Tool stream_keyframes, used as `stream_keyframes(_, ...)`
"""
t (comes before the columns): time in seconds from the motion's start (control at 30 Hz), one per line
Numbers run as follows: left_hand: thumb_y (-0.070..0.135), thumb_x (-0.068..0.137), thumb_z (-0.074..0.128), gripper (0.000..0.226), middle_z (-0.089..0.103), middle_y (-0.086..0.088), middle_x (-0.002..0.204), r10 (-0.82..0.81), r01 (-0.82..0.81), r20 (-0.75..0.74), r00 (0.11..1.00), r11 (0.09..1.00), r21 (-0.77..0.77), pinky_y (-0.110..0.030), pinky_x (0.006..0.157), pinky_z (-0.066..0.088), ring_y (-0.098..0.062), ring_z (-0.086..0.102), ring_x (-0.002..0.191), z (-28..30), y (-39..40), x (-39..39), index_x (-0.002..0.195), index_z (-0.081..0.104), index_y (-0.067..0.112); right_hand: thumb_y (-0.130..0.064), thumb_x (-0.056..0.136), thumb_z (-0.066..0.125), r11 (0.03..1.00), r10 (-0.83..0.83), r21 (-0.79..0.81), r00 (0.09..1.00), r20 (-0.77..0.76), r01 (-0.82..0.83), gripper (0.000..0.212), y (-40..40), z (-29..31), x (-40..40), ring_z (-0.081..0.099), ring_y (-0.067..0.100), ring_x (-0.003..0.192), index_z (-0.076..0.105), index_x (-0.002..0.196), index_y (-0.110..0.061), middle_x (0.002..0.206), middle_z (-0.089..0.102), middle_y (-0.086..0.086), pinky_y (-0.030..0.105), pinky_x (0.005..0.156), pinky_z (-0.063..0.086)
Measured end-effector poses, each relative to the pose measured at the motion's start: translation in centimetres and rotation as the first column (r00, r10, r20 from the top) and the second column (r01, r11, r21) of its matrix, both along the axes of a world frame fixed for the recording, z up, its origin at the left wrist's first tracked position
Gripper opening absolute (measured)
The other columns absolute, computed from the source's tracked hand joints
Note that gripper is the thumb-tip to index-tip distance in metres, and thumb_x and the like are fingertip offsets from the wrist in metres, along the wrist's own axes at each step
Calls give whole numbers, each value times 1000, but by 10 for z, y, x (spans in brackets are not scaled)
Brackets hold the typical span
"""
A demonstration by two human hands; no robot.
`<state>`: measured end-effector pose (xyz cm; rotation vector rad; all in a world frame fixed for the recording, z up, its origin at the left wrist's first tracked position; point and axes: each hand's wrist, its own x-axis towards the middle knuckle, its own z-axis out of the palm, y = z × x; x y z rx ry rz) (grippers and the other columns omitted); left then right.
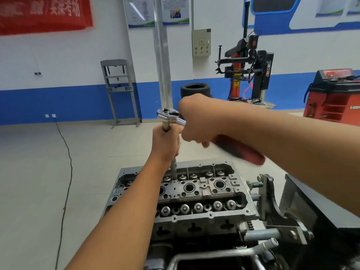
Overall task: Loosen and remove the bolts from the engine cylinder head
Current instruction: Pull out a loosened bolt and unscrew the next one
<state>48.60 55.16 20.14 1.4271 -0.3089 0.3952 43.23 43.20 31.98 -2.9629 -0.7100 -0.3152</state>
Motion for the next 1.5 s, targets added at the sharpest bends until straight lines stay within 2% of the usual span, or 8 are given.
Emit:
stream_keyframes(0.17, 15, 79, 54, 28, 31, 2, 46, -91, 91, -10, 996, 996, -20, -21, 42, 22, -14, 21, 38, -5, 12, -2, 53, 45, 23, -5, 87, 70, 997, 83, 14, 985, -153, -81, 10, -5, 19, 0, 72, 14, 55, 64, 80, -11, 56, 70, -3, 31, 51, 59)
stream_keyframes(0.33, 15, 88, 58, 42, 33, 5, 45, -158, 158, 12, 987, 986, -51, -22, 42, 23, -13, 23, 36, -8, 19, -8, 49, 48, 25, -9, 97, 55, 976, 47, -215, 953, 298, 19, 24, -15, 14, 16, 61, 24, 78, 63, 117, -20, 94, 63, 3, 40, 63, 54)
stream_keyframes(0.57, 17, 63, 52, 5, 41, 15, 39, -42, 45, 59, 997, 997, -64, -13, 36, 29, 1, 35, 30, -1, -1, -17, 64, 47, 15, -14, 83, 71, 975, 169, 174, 969, -182, -137, 71, 22, -1, -21, 75, 21, 60, 38, 144, -29, 103, 67, 9, 31, 43, 58)
stream_keyframes(0.67, 20, 77, 56, 26, 34, 8, 43, -109, 109, 1, 994, 992, -68, -21, 40, 23, -9, 25, 35, -3, 11, -12, 53, 47, 25, 1, 85, 72, 982, 146, 145, 972, -183, -120, 93, 8, 15, -7, 75, 21, 58, 27, 155, -41, 97, 64, 11, 33, 49, 60)
stream_keyframes(0.87, 8, 98, 57, 51, 33, 3, 44, -143, 143, -32, 989, 990, 1, -23, 43, 23, -14, 24, 36, -3, 11, -7, 50, 49, 25, -9, 97, 61, 973, 19, -226, 958, 285, 47, 33, -8, 13, 15, 59, 26, 79, 56, 128, -17, 100, 60, 7, 39, 62, 52)
stream_keyframes(1.13, 13, 76, 44, 14, 46, -8, 50, -42, 41, 19, 999, 999, 18, -31, 49, 36, -21, 39, 44, 5, -7, -6, 65, 50, 5, -6, 85, 75, 951, 115, 307, 968, -223, -42, 63, 13, 12, -8, 73, 25, 51, 40, 135, -23, 85, 72, 18, 32, 43, 57)
stream_keyframes(1.33, 3, 100, 54, 57, 34, 5, 44, -145, 143, -41, 989, 988, -52, -22, 43, 24, -12, 25, 36, -6, 20, -7, 48, 49, 25, -6, 97, 66, 977, 201, -99, 972, 124, -190, 66, 1, 21, 21, 63, 10, 66, 40, 149, -36, 83, 55, -10, 26, 53, 45)
stream_keyframes(1.5, 6, 91, 55, 43, 30, -1, 49, -20, 15, -60, 998, 996, -87, -23, 42, 22, -15, 22, 39, -2, 13, -7, 53, 43, 22, -10, 103, 57, 942, 319, -201, 903, 289, -268, 58, 1, -8, 19, 66, 16, 73, 41, 151, -38, 90, 68, -5, 30, 54, 49)
